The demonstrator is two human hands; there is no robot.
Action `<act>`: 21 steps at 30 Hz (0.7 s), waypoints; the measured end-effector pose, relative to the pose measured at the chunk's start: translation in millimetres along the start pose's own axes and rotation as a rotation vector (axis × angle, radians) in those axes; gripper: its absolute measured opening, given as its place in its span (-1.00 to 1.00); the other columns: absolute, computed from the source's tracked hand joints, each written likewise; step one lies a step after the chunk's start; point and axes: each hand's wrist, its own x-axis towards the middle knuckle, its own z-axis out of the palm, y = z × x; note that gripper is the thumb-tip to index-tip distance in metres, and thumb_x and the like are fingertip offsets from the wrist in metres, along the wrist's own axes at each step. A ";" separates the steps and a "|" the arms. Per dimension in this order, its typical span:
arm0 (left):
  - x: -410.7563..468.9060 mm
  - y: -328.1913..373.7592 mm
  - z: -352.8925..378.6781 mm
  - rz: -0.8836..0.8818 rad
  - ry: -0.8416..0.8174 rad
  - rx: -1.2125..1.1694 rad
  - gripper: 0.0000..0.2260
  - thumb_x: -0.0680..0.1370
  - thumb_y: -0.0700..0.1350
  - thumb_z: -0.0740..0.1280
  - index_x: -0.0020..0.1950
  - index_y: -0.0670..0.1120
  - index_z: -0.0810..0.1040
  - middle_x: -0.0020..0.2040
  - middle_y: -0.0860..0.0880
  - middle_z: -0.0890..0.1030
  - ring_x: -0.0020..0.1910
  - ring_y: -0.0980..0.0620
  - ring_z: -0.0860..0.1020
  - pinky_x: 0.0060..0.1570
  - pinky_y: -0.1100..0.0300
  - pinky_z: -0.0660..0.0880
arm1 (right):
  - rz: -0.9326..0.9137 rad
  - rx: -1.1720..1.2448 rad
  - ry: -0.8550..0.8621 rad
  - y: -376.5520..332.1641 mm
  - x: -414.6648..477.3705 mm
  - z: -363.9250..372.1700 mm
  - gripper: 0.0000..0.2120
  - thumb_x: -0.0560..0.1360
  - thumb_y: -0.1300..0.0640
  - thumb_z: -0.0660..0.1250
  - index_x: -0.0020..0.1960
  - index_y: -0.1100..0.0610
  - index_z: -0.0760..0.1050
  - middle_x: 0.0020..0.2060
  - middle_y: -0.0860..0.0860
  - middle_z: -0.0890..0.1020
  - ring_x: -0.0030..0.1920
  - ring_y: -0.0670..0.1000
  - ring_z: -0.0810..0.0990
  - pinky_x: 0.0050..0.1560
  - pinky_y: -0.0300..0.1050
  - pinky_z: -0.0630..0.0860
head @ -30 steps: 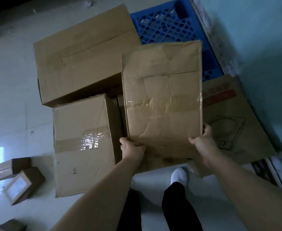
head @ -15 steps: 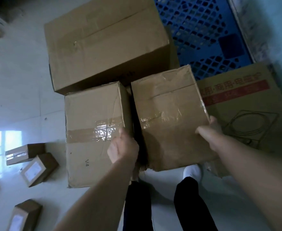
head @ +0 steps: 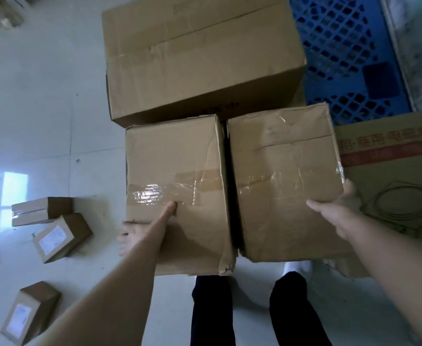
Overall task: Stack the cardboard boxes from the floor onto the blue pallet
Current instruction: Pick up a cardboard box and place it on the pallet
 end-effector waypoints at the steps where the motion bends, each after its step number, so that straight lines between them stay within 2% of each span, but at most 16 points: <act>1: -4.5 2.6 2.3 -0.003 -0.015 0.004 0.37 -0.12 0.61 0.32 0.50 -0.13 0.07 0.39 -0.19 0.26 0.41 -0.21 0.26 0.39 -0.16 0.24 | -0.010 0.013 -0.004 -3.0 -0.3 2.1 0.00 0.20 0.15 0.65 0.48 -0.05 0.16 0.34 0.08 0.43 0.28 0.20 0.47 0.24 0.09 0.46; 5: -4.3 9.1 -1.3 -0.018 -0.023 -0.003 0.34 -0.04 0.60 0.34 0.52 -0.14 0.05 0.41 -0.20 0.25 0.41 -0.20 0.24 0.38 -0.15 0.25 | -0.051 0.049 -0.061 -16.5 3.4 7.4 -0.09 0.26 0.20 0.62 0.47 0.00 0.20 0.34 0.07 0.45 0.30 0.16 0.47 0.22 0.03 0.43; 10: -0.4 6.0 -8.9 -0.059 0.001 -0.051 0.27 -0.02 0.60 0.34 0.47 -0.14 0.13 0.36 -0.20 0.30 0.37 -0.21 0.29 0.38 -0.13 0.28 | -0.048 -0.026 -0.174 -22.8 7.8 5.9 0.05 0.30 0.14 0.60 0.56 -0.05 -0.01 0.48 0.06 0.27 0.43 0.13 0.32 0.38 0.08 0.33; 14: -1.8 21.5 -11.3 -0.032 -0.006 0.008 0.19 0.12 0.57 0.33 0.49 -0.17 0.10 0.38 -0.20 0.29 0.39 -0.22 0.28 0.39 -0.12 0.25 | -0.003 -0.132 -0.164 -27.6 6.2 9.5 0.07 0.36 0.16 0.56 0.58 -0.05 -0.13 0.53 0.11 0.14 0.49 0.17 0.22 0.40 0.13 0.27; 17: -0.4 26.5 -10.9 -0.017 0.005 0.038 0.16 0.17 0.54 0.34 0.50 -0.18 0.07 0.37 -0.21 0.28 0.39 -0.21 0.28 0.39 -0.10 0.24 | 0.021 -0.182 -0.119 -29.3 3.2 11.7 0.01 0.39 0.19 0.53 0.58 0.00 -0.09 0.51 0.15 0.18 0.46 0.21 0.26 0.37 0.15 0.31; 21: 0.7 39.2 -10.7 0.066 0.038 0.085 0.09 0.25 0.52 0.30 0.49 -0.21 0.11 0.35 -0.21 0.30 0.38 -0.17 0.26 0.35 -0.06 0.25 | 0.021 -0.206 -0.109 -36.4 0.7 13.4 0.00 0.46 0.25 0.45 0.58 -0.04 -0.22 0.55 0.11 0.07 0.48 0.19 0.22 0.39 0.11 0.27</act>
